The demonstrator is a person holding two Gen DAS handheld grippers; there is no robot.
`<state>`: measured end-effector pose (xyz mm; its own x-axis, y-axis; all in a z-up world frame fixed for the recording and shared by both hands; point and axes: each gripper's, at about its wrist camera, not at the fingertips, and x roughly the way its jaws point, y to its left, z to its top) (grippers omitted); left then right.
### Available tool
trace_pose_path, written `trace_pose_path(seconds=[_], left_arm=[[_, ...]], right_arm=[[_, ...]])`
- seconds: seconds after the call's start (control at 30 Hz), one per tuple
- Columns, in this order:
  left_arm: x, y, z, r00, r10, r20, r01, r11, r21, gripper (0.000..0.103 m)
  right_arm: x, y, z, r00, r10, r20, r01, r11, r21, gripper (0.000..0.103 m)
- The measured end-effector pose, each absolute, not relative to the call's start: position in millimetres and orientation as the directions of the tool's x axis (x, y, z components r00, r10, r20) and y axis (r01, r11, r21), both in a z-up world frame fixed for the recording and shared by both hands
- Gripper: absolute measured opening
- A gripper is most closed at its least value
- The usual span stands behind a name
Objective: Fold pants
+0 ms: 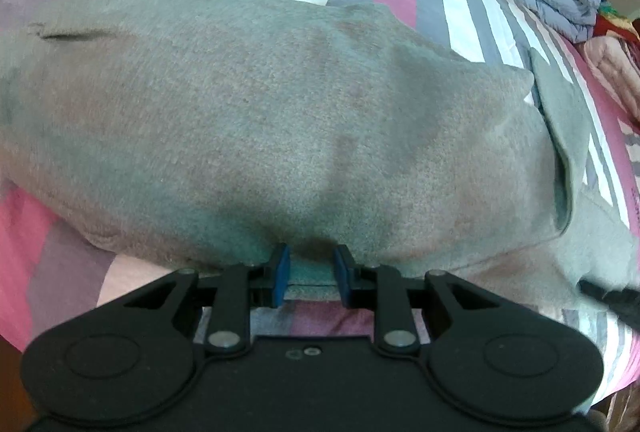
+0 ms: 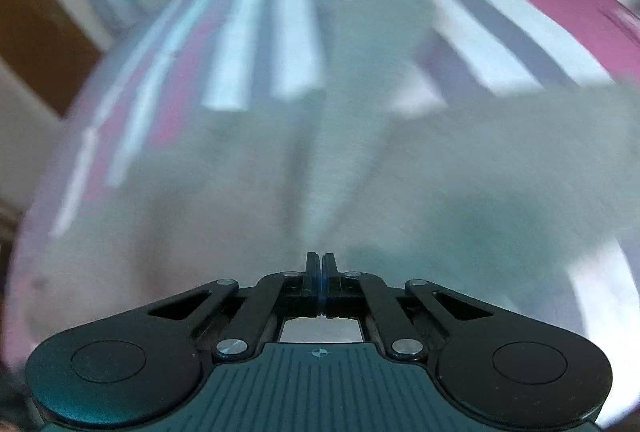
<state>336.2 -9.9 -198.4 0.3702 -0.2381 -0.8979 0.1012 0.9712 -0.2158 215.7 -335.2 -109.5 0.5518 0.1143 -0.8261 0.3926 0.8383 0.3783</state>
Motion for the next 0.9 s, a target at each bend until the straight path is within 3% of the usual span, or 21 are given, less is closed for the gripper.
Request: trace_pose_path(seconds=[0.1, 0.27, 0.3, 0.33, 0.37, 0.4, 0.6, 0.67, 0.7, 0.73, 0.9], left_arm=[[336, -14, -197, 0.372, -0.221, -0.901, 0.106, 0.975, -0.195, 0.015], [336, -21, -197, 0.378, -0.19, -0.906, 0.09, 0.982, -0.168, 0.016], [336, -21, -197, 0.379, -0.187, -0.906, 0.087, 0.982, -0.167, 0.016], [336, -21, -197, 0.38, -0.187, -0.906, 0.084, 0.982, -0.168, 0.016], [335, -22, -197, 0.381, -0.189, -0.905, 0.081, 0.982, -0.17, 0.016], [334, -22, -197, 0.382, -0.191, -0.904, 0.081, 0.982, -0.173, 0.015], [337, -18, -198, 0.378, -0.203, -0.903, 0.075, 0.979, -0.189, 0.016], [336, -14, -198, 0.38, -0.211, -0.901, 0.074, 0.977, -0.198, 0.016], [336, -14, -198, 0.38, -0.214, -0.9, 0.073, 0.977, -0.201, 0.016], [335, -13, -199, 0.381, -0.216, -0.899, 0.073, 0.976, -0.203, 0.016], [333, -18, -199, 0.394, -0.206, -0.896, 0.091, 0.978, -0.185, 0.016]], right_arm=[[199, -344, -134, 0.545, 0.14, -0.827, 0.413, 0.813, 0.41, 0.0], [232, -340, -101, 0.61, 0.177, -0.773, 0.281, 0.863, 0.42, 0.004], [245, -339, -99, 0.595, 0.175, -0.784, 0.275, 0.873, 0.404, 0.018], [257, -338, -99, 0.576, 0.165, -0.8, 0.278, 0.882, 0.382, 0.048], [268, -334, -99, 0.566, 0.147, -0.811, 0.288, 0.886, 0.362, 0.065], [275, -331, -98, 0.569, 0.134, -0.811, 0.285, 0.894, 0.347, 0.074], [321, -305, -113, 0.497, -0.043, -0.867, 0.286, 0.951, 0.117, 0.073], [331, -301, -124, 0.462, -0.055, -0.885, 0.298, 0.95, 0.096, 0.058], [331, -301, -128, 0.452, -0.072, -0.889, 0.309, 0.948, 0.08, 0.024], [329, -304, -129, 0.454, -0.067, -0.889, 0.317, 0.944, 0.09, 0.004], [294, -336, -128, 0.469, -0.004, -0.883, 0.392, 0.897, 0.204, 0.004]])
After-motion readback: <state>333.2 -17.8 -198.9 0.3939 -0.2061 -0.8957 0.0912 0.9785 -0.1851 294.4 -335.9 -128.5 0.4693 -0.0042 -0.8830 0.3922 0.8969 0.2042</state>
